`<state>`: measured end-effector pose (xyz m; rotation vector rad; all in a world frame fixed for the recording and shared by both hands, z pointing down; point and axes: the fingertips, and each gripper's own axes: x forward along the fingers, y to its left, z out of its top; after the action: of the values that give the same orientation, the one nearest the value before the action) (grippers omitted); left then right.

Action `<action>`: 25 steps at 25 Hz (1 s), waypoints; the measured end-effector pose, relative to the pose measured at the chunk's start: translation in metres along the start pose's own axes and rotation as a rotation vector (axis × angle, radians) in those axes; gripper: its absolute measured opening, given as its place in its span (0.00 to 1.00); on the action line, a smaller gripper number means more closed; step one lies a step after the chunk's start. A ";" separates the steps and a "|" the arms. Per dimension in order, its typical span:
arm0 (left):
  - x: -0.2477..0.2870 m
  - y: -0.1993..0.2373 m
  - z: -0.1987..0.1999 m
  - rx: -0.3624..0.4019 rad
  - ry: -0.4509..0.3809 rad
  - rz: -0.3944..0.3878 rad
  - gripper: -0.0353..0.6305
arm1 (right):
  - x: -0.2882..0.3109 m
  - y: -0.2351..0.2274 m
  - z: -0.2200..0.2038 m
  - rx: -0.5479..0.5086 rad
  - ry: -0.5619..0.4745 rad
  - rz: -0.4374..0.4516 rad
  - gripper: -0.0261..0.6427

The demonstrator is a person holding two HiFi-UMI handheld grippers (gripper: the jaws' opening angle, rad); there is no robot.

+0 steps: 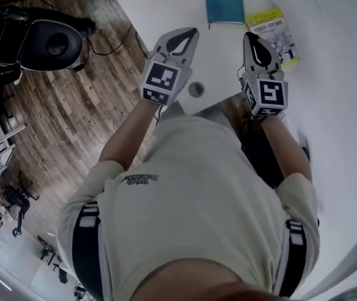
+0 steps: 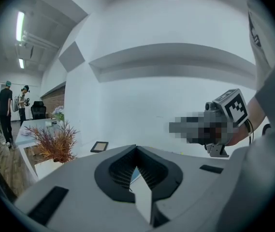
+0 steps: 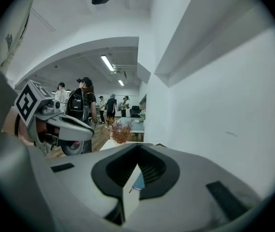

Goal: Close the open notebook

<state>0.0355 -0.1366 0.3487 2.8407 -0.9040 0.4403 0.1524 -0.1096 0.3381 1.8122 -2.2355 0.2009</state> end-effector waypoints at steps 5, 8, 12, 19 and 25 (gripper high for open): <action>-0.021 -0.002 0.008 0.002 -0.016 0.007 0.06 | -0.012 0.010 0.026 0.049 -0.055 0.008 0.05; -0.034 -0.007 0.012 0.003 -0.026 0.004 0.06 | -0.020 0.022 0.040 0.057 -0.081 0.031 0.04; -0.049 -0.012 0.017 0.003 -0.048 0.007 0.06 | -0.032 0.039 0.053 0.032 -0.112 0.060 0.04; -0.065 -0.011 0.025 0.016 -0.089 0.021 0.07 | -0.043 0.065 0.061 -0.006 -0.138 0.104 0.04; -0.070 -0.008 0.023 0.016 -0.083 0.022 0.06 | -0.042 0.073 0.062 -0.003 -0.138 0.118 0.04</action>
<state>-0.0090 -0.0968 0.3050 2.8859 -0.9507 0.3351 0.0820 -0.0708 0.2711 1.7426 -2.4385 0.0960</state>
